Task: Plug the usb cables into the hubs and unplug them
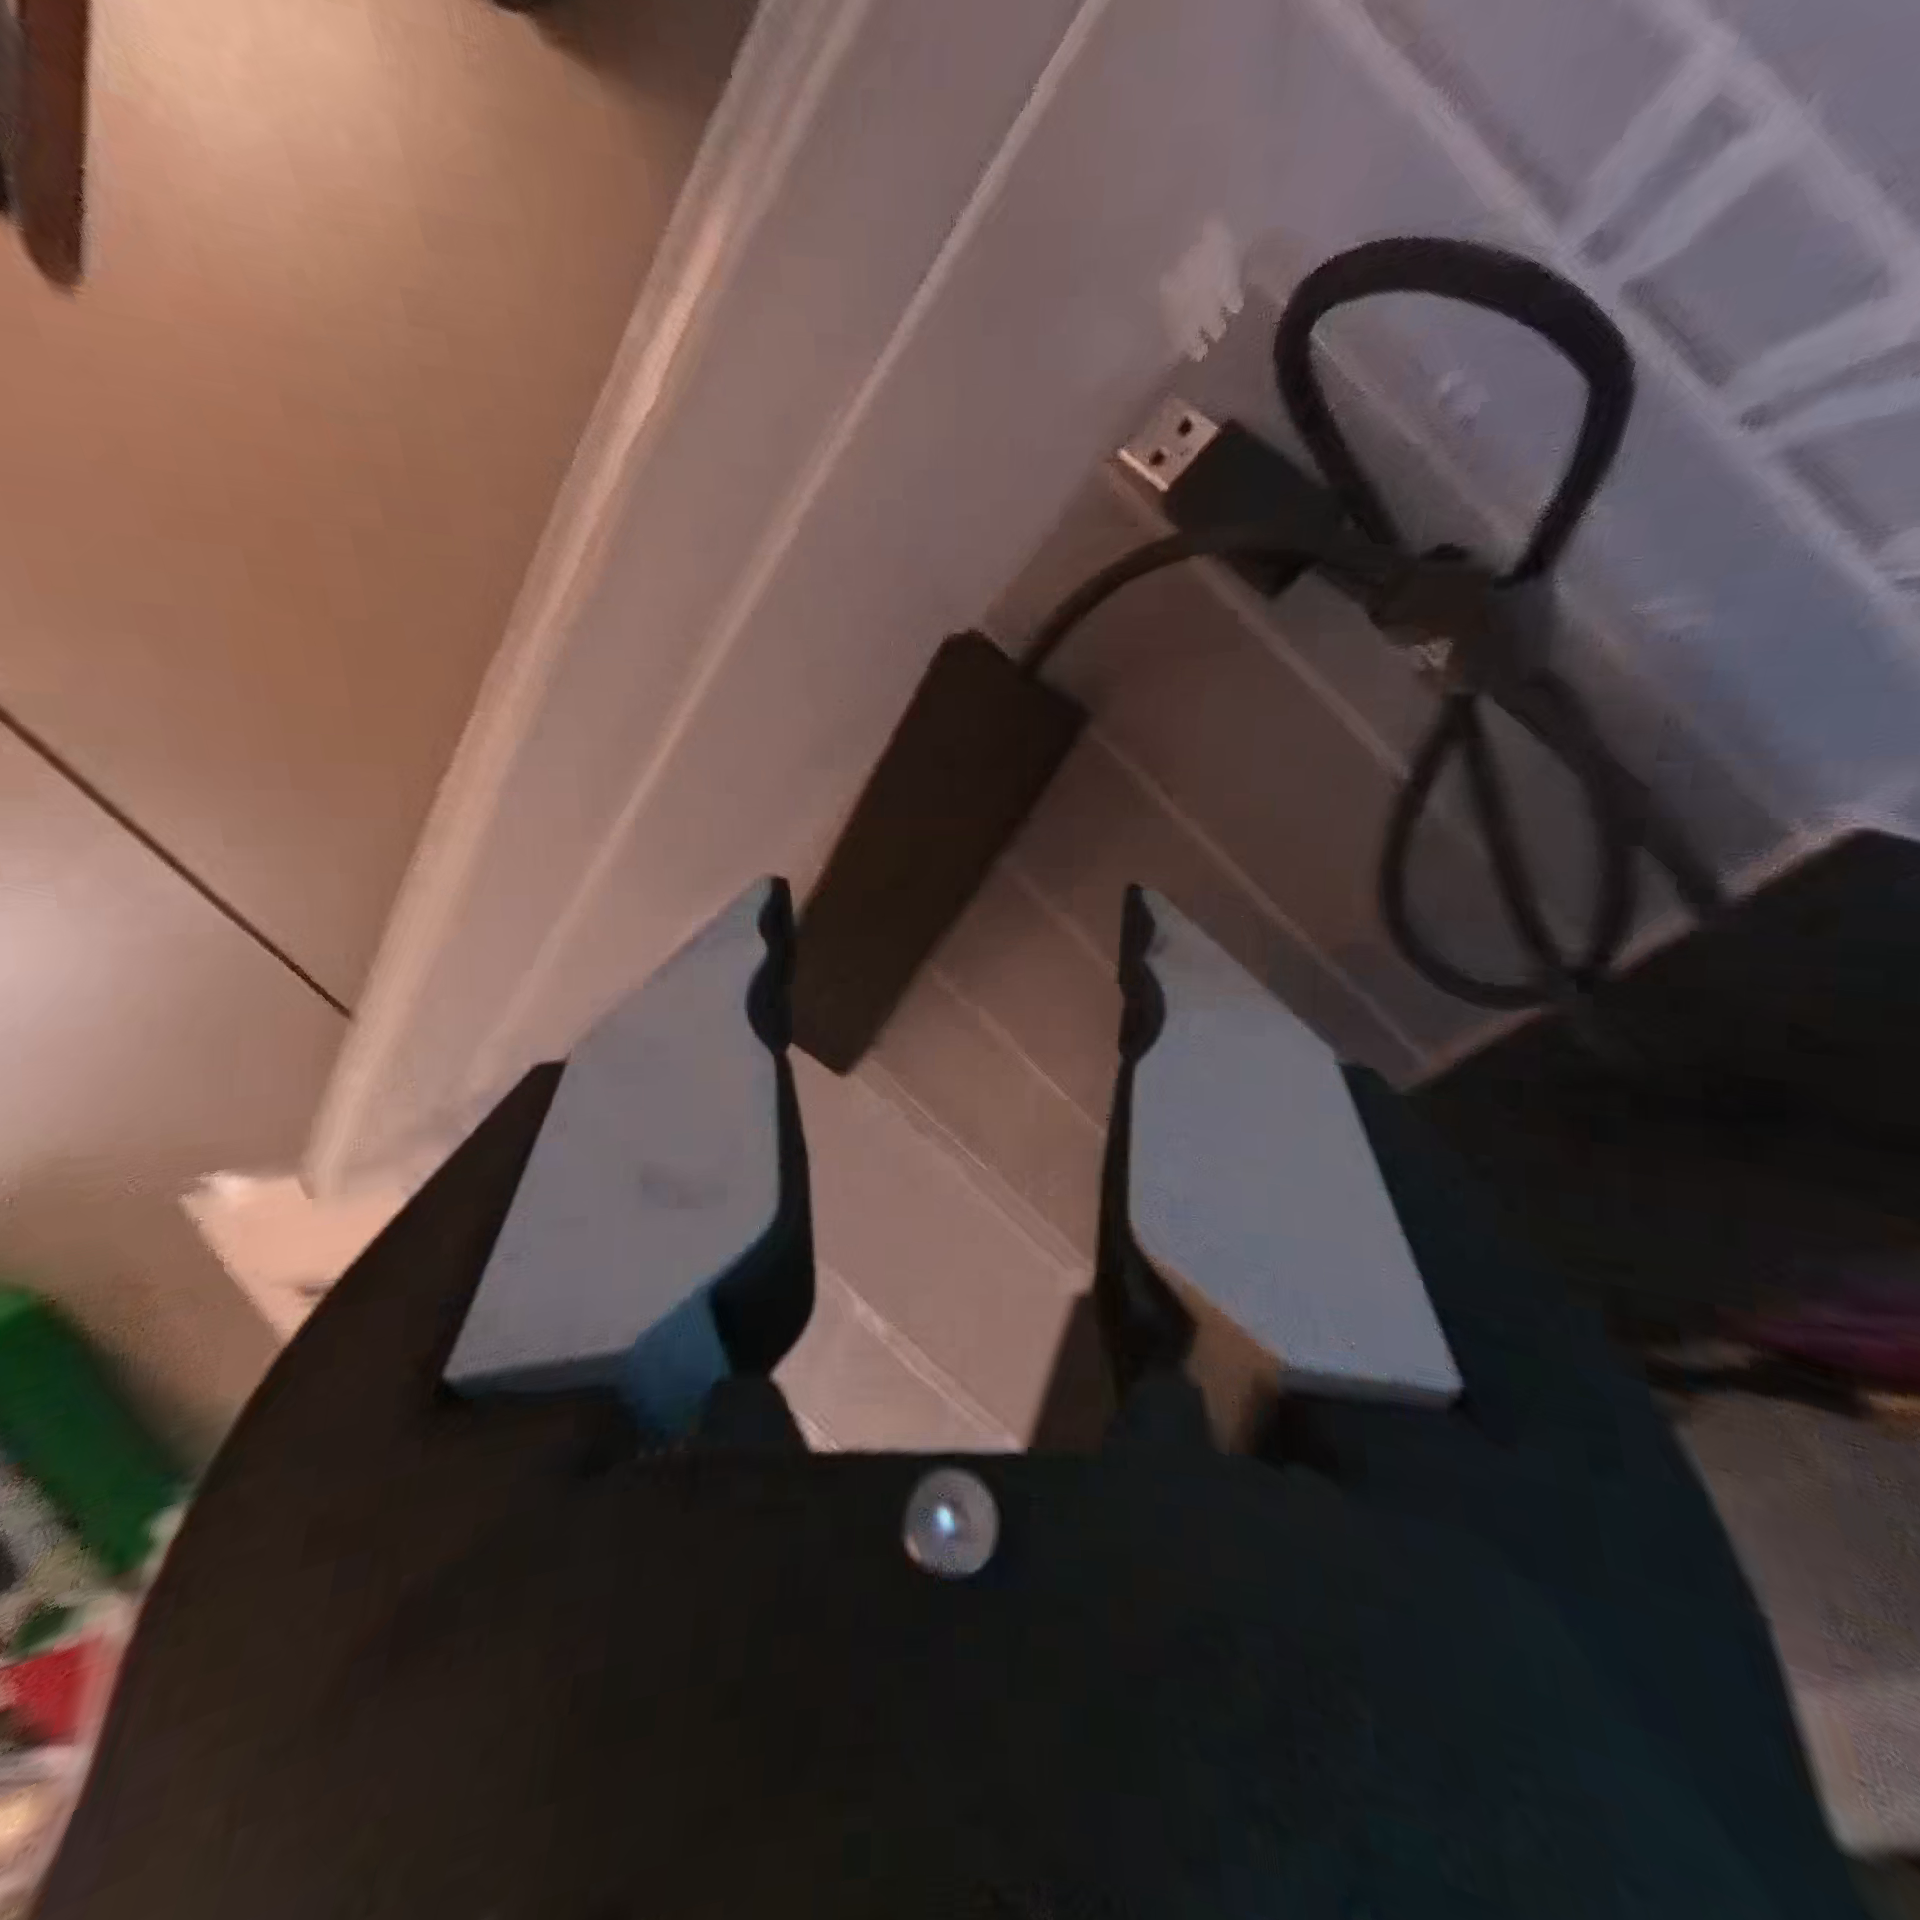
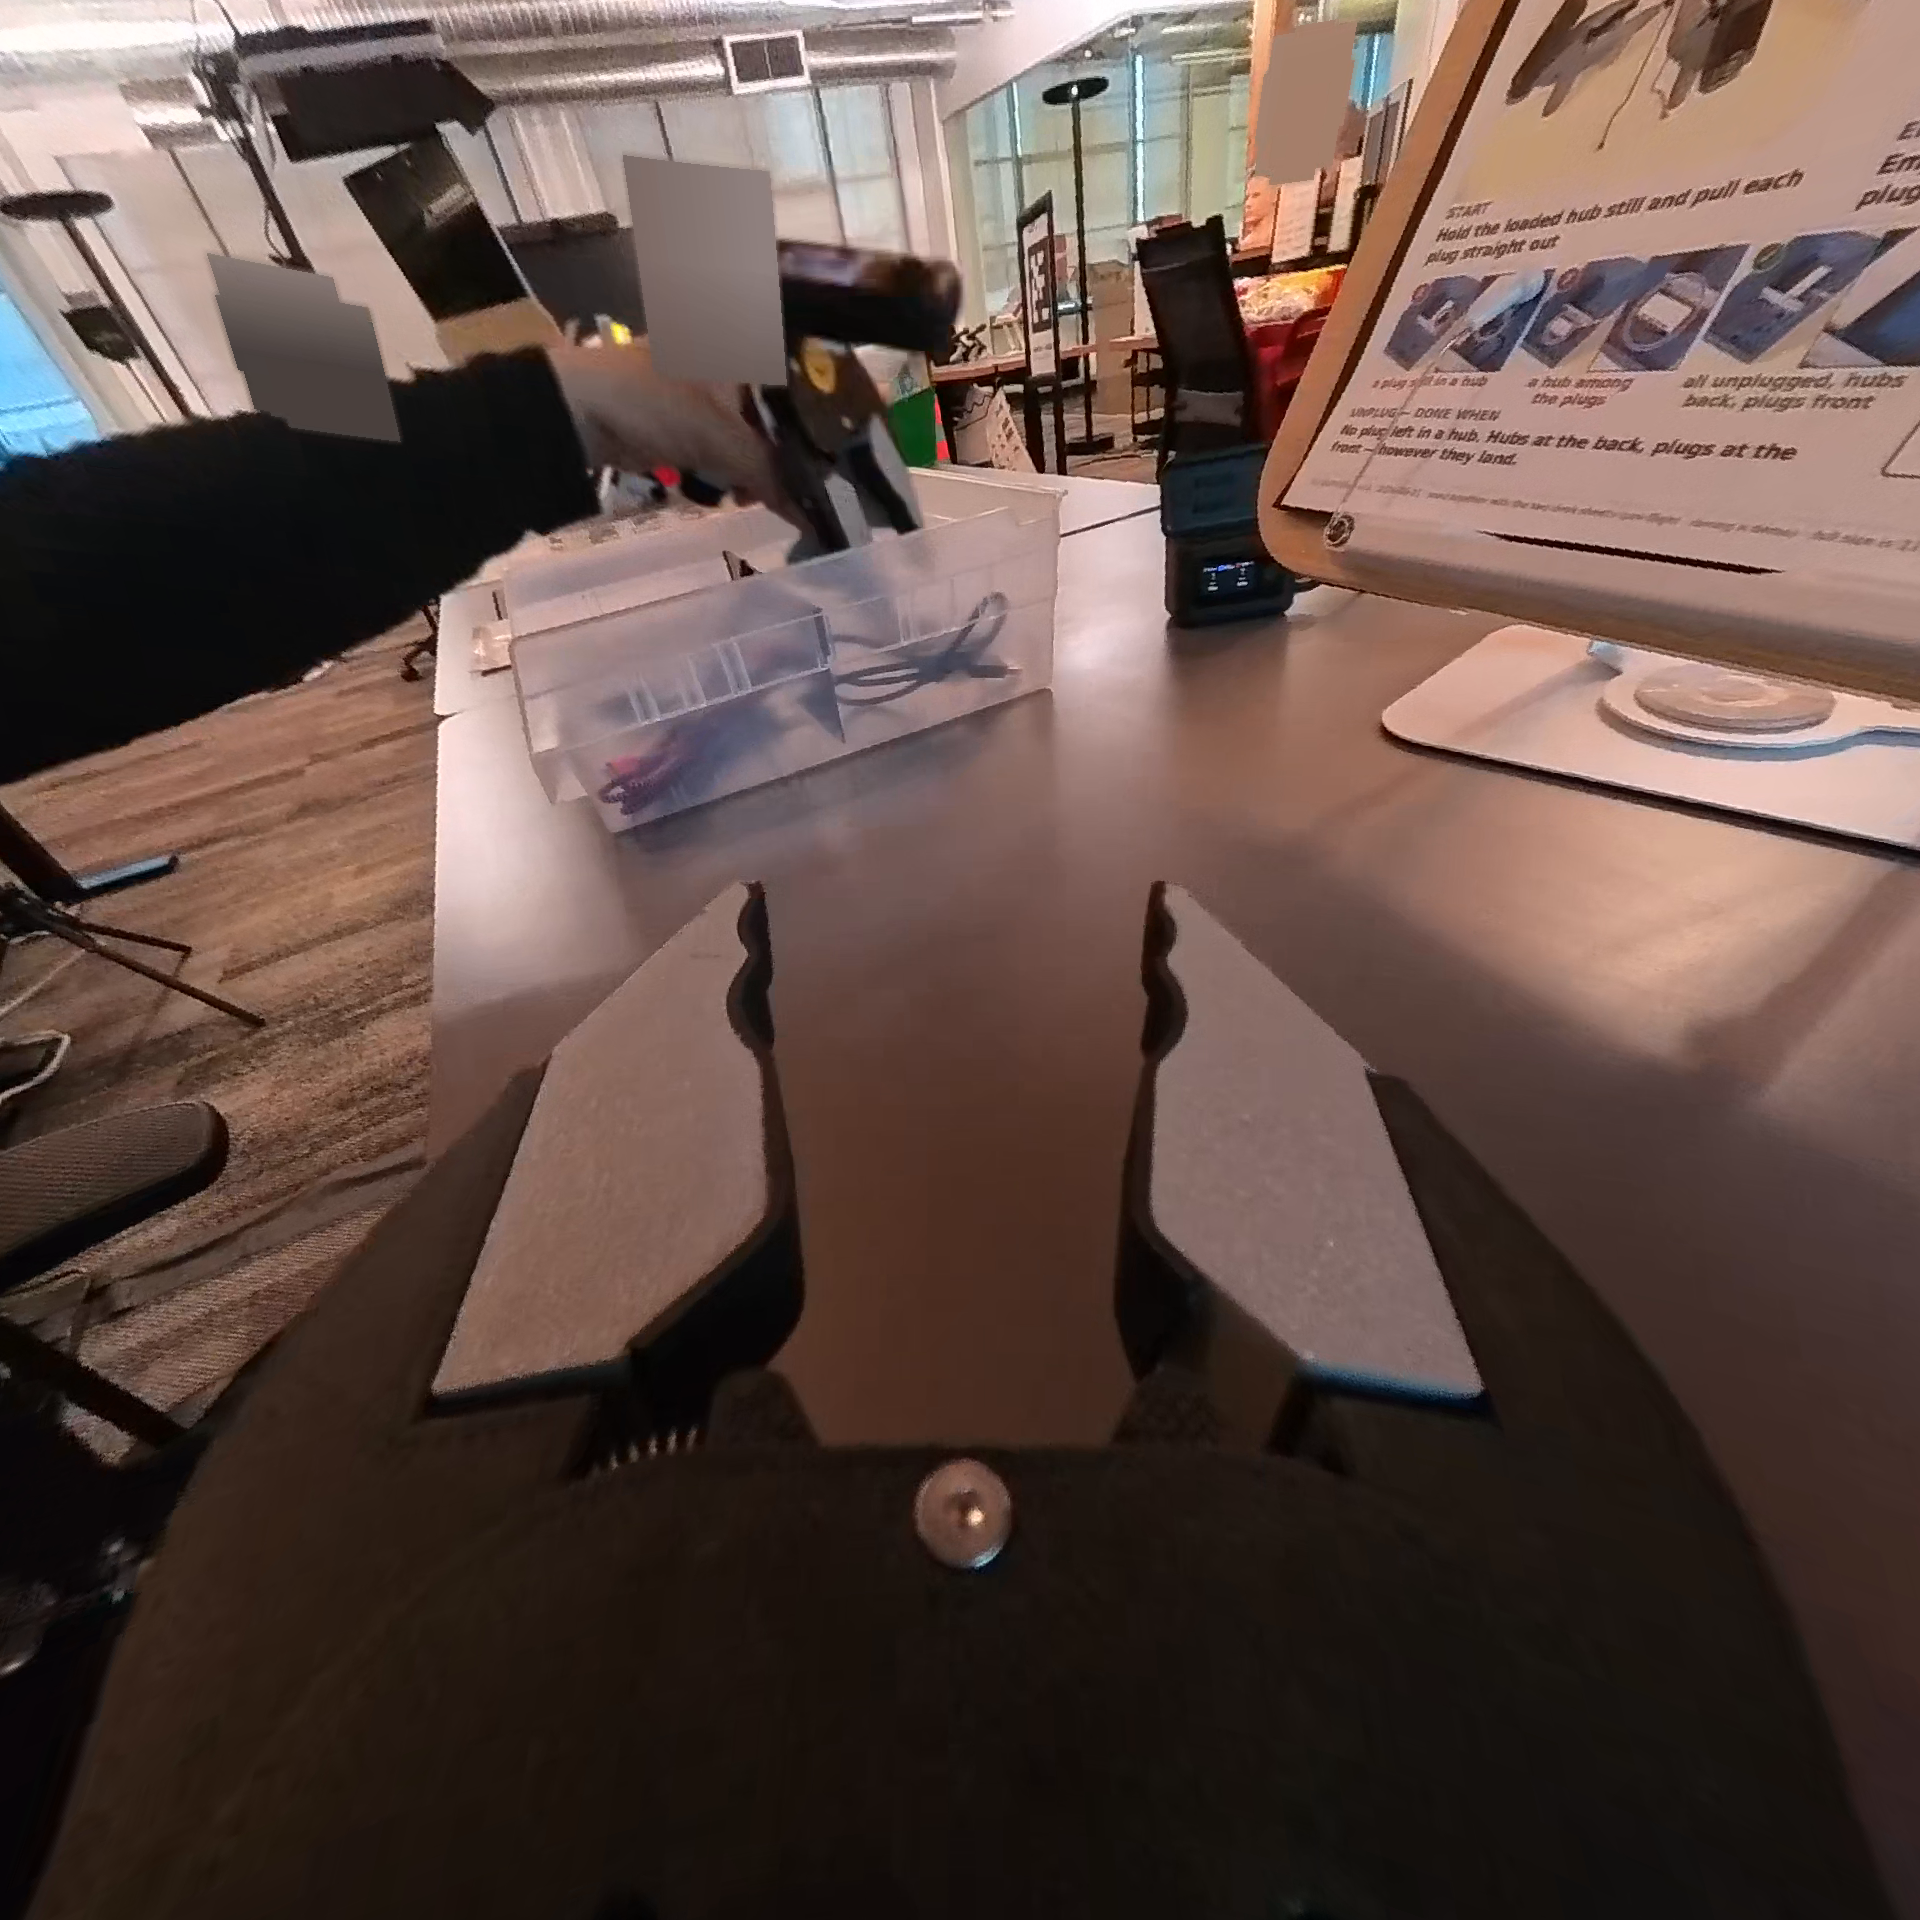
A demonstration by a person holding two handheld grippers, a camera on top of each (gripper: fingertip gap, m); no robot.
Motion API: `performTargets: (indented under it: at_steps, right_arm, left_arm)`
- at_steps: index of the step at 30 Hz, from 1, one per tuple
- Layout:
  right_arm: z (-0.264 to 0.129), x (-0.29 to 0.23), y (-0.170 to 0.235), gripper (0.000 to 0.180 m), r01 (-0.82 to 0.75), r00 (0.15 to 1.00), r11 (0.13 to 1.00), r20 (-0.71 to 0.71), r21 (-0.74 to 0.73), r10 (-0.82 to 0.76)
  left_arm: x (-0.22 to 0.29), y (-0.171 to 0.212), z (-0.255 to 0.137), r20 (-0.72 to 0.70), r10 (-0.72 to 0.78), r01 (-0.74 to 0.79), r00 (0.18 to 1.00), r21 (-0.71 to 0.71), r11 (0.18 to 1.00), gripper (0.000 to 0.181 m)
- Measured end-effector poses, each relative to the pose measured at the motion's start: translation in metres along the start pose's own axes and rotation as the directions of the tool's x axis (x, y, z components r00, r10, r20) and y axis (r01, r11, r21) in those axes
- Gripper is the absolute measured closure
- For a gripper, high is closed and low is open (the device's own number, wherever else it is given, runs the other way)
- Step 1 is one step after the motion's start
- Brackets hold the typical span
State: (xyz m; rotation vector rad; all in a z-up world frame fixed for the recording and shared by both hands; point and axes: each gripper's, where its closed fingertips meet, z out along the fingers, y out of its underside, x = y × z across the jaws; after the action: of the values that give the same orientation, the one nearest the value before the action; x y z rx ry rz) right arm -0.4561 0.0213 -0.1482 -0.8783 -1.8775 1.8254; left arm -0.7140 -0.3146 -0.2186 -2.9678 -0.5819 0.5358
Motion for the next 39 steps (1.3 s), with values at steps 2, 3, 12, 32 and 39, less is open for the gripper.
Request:
performTargets:
  at_steps: [2,3,12,32,39]
  right_arm:
    - [0.000,-0.001,-0.001,0.110,-0.018,1.000,1.000,0.013,0.007,0.018]
    - [-0.001,-0.001,-0.001,0.110,-0.022,1.000,1.000,0.017,0.010,0.022]
    - [-0.003,-0.004,-0.003,0.111,-0.015,1.000,1.000,0.028,0.022,0.014]
    - [-0.001,-0.009,-0.003,0.112,0.020,0.999,1.000,0.044,0.016,-0.021]
    - [-0.001,-0.010,-0.003,0.113,0.015,0.998,1.000,0.053,0.017,-0.016]
  left_arm:
    - [-0.004,-0.009,0.012,0.037,0.130,-0.129,0.991,-0.013,0.992,0.134]
    - [-0.002,-0.011,0.017,0.029,0.186,-0.185,0.982,-0.024,0.982,0.142]
    - [0.036,-0.005,0.009,-0.174,0.399,-0.398,0.900,0.042,0.916,0.176]
    - [0.035,0.008,0.013,-0.322,0.360,-0.374,0.876,0.018,0.927,0.109]
    - [0.011,0.009,0.019,-0.210,0.382,-0.397,0.900,-0.032,0.917,0.130]
